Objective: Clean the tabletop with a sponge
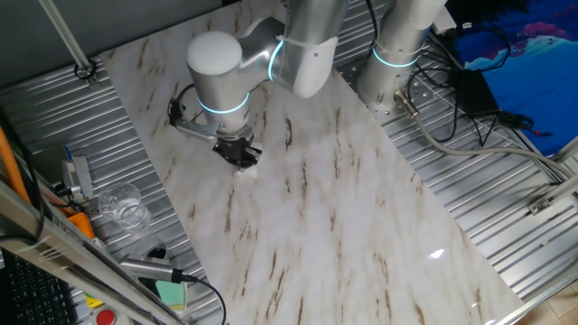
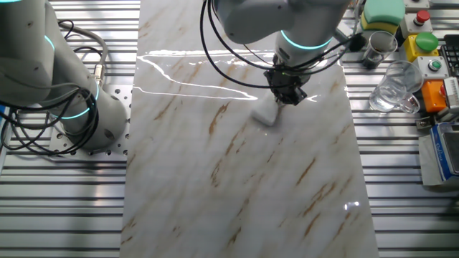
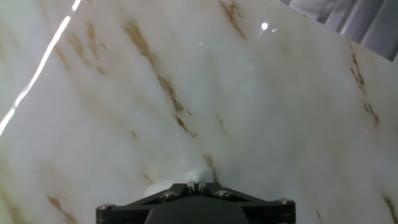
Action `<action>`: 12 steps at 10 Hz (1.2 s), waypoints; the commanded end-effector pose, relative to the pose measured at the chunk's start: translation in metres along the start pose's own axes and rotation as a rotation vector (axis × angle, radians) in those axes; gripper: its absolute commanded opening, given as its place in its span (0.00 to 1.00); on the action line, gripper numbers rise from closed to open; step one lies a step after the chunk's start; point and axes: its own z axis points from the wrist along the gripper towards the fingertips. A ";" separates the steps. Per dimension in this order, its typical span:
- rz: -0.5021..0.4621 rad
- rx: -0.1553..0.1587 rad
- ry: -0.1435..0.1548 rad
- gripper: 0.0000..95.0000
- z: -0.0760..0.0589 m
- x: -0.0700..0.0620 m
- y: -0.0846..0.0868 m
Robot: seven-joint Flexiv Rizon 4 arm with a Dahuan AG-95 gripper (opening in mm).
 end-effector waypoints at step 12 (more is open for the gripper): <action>0.102 -0.032 -0.059 0.00 -0.006 -0.008 0.055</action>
